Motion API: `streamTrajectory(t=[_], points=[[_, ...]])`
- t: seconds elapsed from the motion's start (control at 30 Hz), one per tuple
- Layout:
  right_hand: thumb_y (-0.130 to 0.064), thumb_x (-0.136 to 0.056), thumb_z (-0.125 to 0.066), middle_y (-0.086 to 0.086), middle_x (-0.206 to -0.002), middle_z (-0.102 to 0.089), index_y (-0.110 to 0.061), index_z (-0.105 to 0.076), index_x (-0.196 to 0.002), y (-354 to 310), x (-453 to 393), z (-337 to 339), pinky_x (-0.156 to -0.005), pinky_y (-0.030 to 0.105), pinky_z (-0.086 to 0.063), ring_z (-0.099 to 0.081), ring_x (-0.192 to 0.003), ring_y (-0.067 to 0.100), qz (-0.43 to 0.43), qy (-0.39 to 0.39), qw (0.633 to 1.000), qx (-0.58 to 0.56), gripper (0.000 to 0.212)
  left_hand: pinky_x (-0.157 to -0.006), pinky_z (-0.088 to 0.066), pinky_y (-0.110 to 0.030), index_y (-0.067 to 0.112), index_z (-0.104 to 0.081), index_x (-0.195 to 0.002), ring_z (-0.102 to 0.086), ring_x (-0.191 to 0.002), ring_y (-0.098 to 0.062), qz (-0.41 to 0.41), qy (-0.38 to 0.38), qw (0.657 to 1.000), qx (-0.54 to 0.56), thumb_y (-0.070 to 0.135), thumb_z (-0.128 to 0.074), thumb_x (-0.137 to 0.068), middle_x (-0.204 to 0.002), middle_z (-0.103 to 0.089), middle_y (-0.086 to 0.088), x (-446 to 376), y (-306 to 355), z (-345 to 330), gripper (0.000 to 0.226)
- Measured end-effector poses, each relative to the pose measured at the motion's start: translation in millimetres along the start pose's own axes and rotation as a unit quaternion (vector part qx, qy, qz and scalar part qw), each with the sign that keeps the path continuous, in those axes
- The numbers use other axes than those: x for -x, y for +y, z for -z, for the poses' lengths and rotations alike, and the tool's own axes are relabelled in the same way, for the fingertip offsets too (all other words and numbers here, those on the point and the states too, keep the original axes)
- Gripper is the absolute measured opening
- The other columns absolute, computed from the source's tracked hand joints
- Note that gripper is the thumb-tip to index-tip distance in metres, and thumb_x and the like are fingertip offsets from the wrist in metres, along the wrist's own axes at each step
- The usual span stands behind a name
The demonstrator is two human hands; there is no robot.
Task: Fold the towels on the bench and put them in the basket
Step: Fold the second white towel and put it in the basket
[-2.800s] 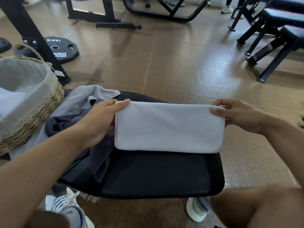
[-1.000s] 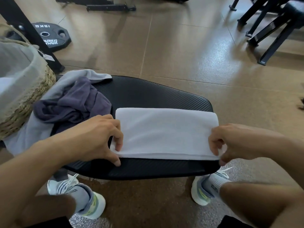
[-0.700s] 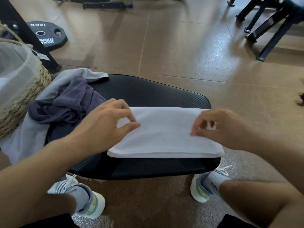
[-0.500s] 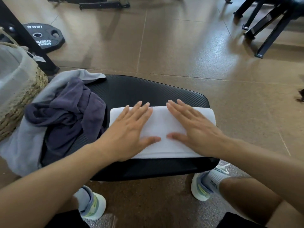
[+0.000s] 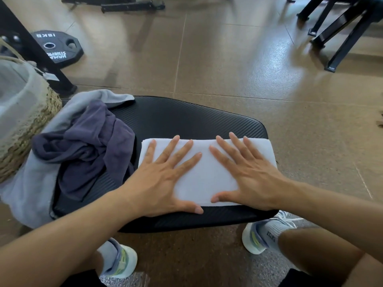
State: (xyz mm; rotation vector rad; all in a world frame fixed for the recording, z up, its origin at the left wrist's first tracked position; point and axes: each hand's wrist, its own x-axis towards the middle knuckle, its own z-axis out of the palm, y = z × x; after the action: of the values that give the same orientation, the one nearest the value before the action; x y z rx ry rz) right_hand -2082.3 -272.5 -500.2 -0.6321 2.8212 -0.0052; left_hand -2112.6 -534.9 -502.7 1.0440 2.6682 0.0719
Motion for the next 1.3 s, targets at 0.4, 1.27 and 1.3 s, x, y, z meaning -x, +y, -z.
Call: streamTrajectory(t=[0.4, 1.27, 1.3], points=[[-0.084, -0.088, -0.01, -0.013, -0.168, 0.011, -0.029, 0.002, -0.162, 3.9, -2.7, -2.1, -0.125, 0.035, 0.011, 0.022, -0.152, 0.007, 0.042, 0.023, 0.997, -0.057, 0.092, -0.126, 0.009, -0.048, 0.02, 0.009, -0.161, 0.03, -0.15, -0.009, 0.003, 0.052, 0.999, 0.008, 0.087, -0.008, -0.085, -0.168, 0.02, 0.008, -18.2, 12.2, -1.4, 0.103], [-0.046, -0.076, -0.084, 0.004, -0.08, -0.069, -0.009, -0.069, -0.089, 74.6, 4.3, 21.6, -0.064, 0.038, -0.056, -0.067, -0.073, 0.019, -0.334, 0.052, 0.845, -0.414, 0.042, -0.124, 0.013, -0.047, 0.022, 0.008, -0.161, 0.029, -0.15, -0.008, 0.013, 0.009, 1.0, 0.016, 0.09, -0.019, -0.083, -0.168, 0.019, 0.009, -39.5, 27.6, 8.6, 0.108], [-0.045, -0.077, -0.084, 0.006, -0.081, -0.071, -0.006, -0.07, -0.089, 74.7, 4.5, 23.8, -0.067, 0.037, -0.054, -0.065, -0.074, 0.019, -0.335, 0.056, 0.839, -0.425, 0.043, -0.124, 0.013, -0.048, 0.021, 0.009, -0.161, 0.031, -0.15, -0.009, 0.013, 0.013, 1.0, 0.018, 0.089, -0.019, -0.084, -0.168, 0.02, 0.008, -39.7, 28.0, 7.5, 0.107]])
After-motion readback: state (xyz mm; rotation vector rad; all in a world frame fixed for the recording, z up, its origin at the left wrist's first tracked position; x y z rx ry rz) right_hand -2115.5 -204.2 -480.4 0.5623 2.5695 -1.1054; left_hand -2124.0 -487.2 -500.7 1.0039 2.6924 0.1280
